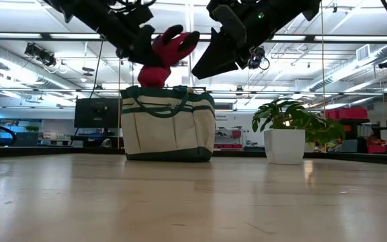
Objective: Pick & Place Garden tools in Gardening bag
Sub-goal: Put the red glove into the green gardening bag
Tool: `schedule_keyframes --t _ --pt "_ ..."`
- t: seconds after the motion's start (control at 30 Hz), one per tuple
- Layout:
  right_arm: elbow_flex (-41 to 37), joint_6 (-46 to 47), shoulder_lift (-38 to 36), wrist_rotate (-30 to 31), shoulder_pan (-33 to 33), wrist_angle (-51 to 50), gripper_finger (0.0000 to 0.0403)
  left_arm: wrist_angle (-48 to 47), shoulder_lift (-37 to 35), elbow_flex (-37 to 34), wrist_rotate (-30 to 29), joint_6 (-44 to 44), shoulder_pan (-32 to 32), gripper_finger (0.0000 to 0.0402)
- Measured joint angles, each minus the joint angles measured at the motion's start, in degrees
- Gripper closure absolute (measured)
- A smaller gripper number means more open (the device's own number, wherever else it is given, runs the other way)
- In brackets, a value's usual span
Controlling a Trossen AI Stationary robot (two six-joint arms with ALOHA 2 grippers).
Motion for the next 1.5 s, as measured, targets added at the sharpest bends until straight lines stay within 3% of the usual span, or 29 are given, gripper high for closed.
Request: schedule_keyframes --t 0.23,0.77,1.5 --pt "-0.01 0.02 0.00 -0.01 0.01 0.22 0.0248 0.89 1.10 -0.02 -2.58 1.73 0.00 0.0352" --pt "-0.02 0.26 0.00 -0.12 0.02 0.30 0.0248 0.03 3.07 -0.09 0.26 1.66 -0.02 0.0352" --pt "-0.02 1.12 -0.02 -0.12 0.02 0.35 0.0248 -12.28 5.88 0.02 10.01 0.09 0.15 0.0352"
